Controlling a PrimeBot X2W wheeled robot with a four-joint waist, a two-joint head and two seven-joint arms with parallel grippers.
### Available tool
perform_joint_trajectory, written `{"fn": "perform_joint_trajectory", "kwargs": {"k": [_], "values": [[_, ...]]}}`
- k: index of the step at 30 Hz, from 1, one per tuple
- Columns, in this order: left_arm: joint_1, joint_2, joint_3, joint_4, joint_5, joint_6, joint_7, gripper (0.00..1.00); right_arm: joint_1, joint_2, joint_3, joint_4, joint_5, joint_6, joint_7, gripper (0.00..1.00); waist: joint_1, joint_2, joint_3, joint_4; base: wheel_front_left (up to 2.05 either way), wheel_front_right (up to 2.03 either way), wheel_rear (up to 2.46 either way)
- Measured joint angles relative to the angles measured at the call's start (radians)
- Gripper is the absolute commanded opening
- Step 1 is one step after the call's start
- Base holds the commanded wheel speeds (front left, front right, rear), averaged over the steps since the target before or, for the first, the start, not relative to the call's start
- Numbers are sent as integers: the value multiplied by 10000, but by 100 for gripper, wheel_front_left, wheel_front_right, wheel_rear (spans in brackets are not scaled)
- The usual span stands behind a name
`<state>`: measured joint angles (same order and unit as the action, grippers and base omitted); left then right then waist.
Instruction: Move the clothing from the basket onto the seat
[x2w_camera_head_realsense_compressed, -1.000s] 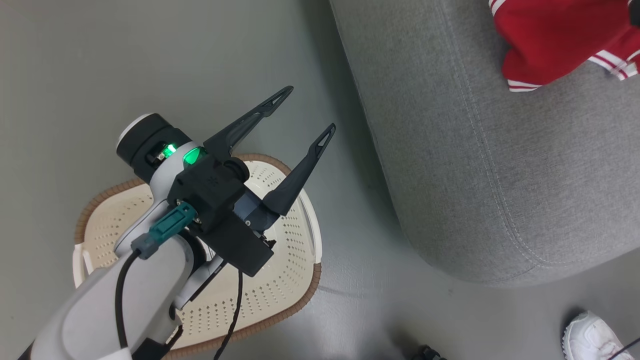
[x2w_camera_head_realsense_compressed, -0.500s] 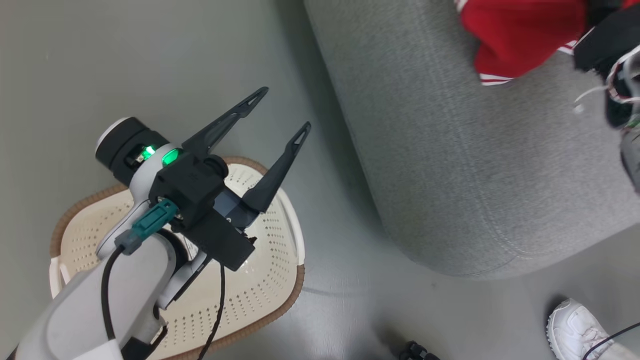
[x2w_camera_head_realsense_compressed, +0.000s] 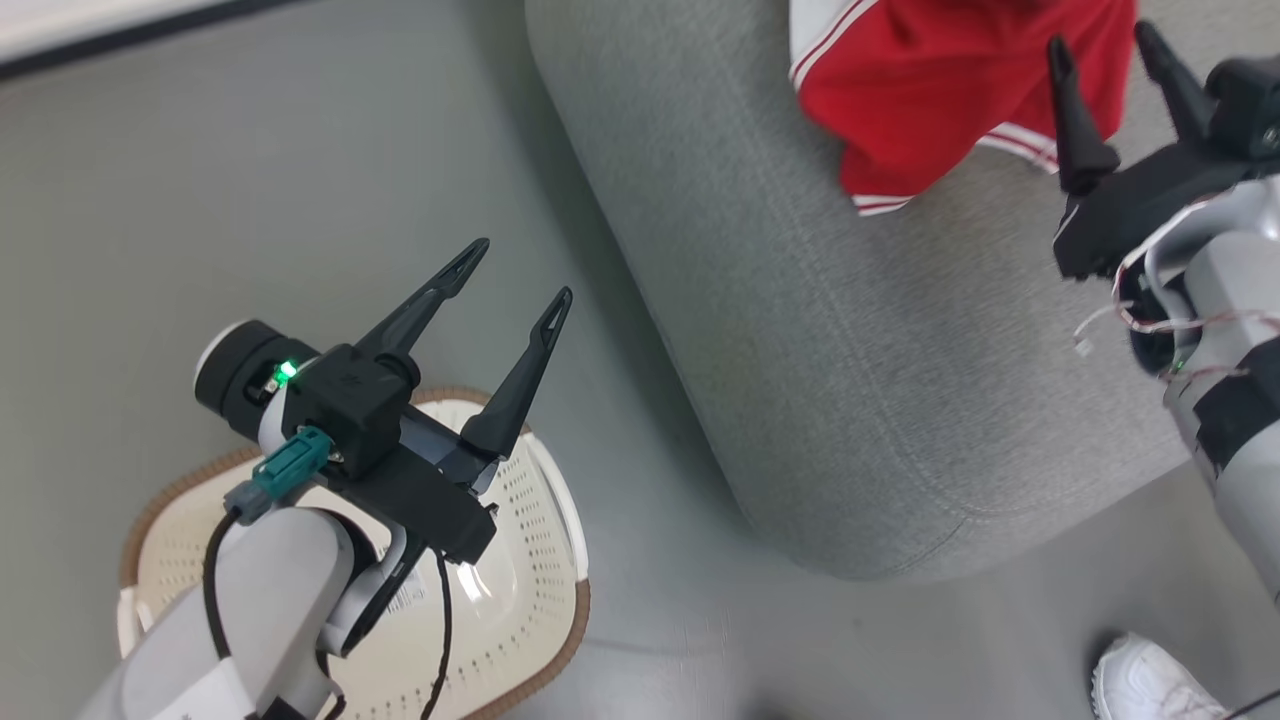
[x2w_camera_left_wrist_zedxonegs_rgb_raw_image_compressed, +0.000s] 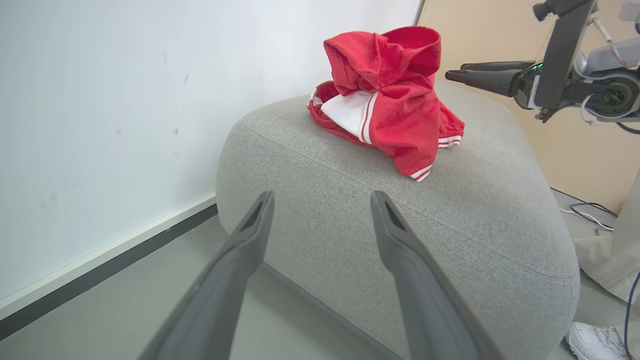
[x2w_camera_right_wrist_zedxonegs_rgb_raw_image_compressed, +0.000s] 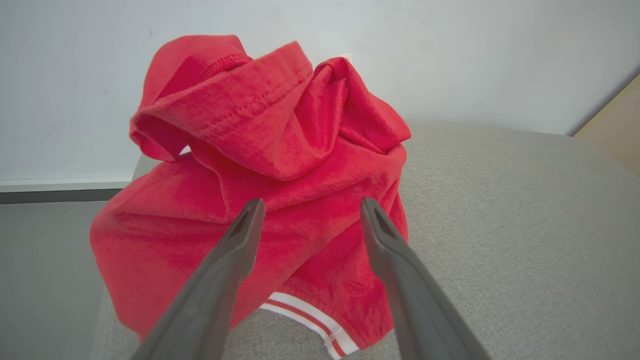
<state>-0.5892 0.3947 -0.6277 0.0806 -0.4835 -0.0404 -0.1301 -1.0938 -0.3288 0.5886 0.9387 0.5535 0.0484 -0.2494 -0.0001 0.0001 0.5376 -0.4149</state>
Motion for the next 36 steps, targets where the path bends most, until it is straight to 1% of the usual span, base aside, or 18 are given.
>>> {"fn": "perform_joint_trajectory", "kwargs": {"k": [9,16,21,27,36], "values": [[472,-487,380,842,-328,343,-583,100,876,-82,-52,-872,-155,2,-2,100,-1,-1,-1191,45,0,0,0],[1127,-525,1089,1672,-826,782,-930,100,1600,27,-52,-1772,-424,-59,-67,100,-2,-3,-2229,504,0,0,0],[1670,-529,1438,2098,-918,1026,-1024,100,2359,138,21,-2207,-594,-311,-71,100,-1,-3,-2860,935,0,0,0],[2671,-619,1944,2405,-1289,1260,-1141,100,3438,278,19,-2832,-612,-414,-71,100,-2,-3,-3638,1491,0,0,0],[4575,-598,2809,2347,-1478,1476,-1193,100,5242,483,-4,-4274,-656,-1030,-71,100,-1,-2,-4683,2357,0,0,0]]}}
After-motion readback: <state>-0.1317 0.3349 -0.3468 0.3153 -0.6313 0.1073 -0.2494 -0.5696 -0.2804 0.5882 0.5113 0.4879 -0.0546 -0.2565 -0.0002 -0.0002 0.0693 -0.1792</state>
